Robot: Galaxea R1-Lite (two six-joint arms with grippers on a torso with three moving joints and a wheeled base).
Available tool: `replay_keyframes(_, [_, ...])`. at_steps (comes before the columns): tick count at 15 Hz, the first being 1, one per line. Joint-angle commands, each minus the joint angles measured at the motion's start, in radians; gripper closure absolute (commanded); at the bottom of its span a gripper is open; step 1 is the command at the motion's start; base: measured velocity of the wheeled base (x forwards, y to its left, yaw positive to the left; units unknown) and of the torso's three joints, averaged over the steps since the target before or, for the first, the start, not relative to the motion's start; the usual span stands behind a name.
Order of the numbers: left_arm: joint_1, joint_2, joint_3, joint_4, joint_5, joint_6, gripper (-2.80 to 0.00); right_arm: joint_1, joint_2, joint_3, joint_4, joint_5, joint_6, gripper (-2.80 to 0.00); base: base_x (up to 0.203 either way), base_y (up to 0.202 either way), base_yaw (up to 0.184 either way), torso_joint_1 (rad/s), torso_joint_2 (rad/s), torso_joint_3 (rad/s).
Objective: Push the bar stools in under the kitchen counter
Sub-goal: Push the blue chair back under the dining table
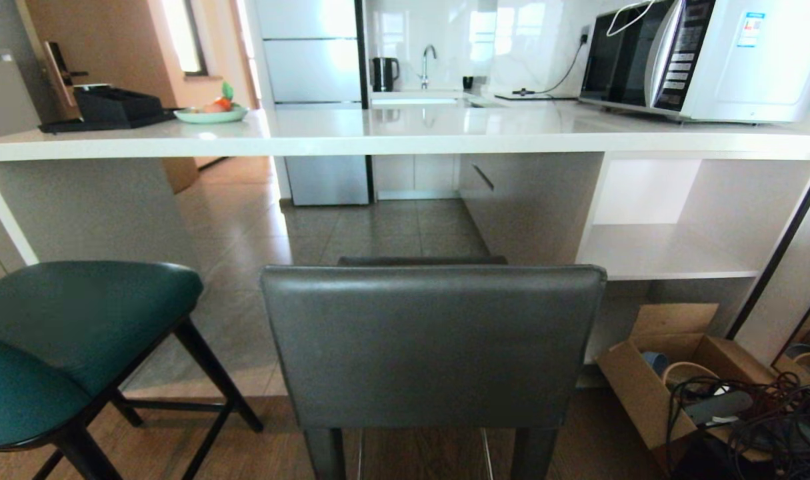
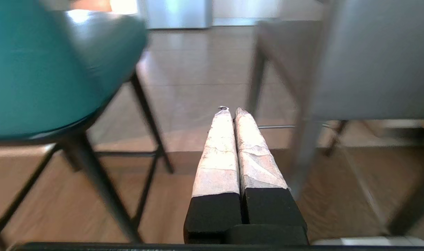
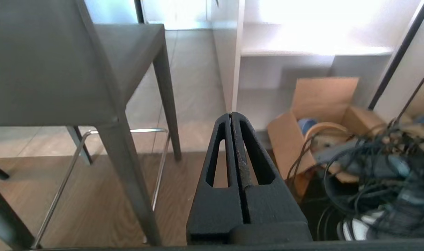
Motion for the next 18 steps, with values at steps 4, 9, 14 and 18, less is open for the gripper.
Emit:
replay_keyframes(4, [0.0,0.0,0.04,-0.026,0.056,0.031,0.0,0.0,-0.005,0.015,-0.004,-0.002,0.009,0.0,0.0,0.0,0.0,0.0,0.0,0.0])
replay_keyframes(9, [-0.001,0.001,0.021,0.013,0.048,0.075,0.0,0.0,-0.005,0.015,-0.004,-0.002,0.017,0.0,0.0,0.0,0.0,0.0,0.0,0.0])
replay_keyframes(14, [-0.001,0.021,-0.019,0.131,0.044,0.036,0.0,0.0,-0.005,0.015,-0.005,-0.003,0.028,0.0,0.0,0.0,0.0,0.0,0.0,0.0])
replay_keyframes(18, [0.001,-0.002,-0.017,0.128,0.052,0.03,0.0,0.0,-0.005,0.015,-0.007,-0.005,0.041,0.0,0.0,0.0,0.0,0.0,0.0,0.0])
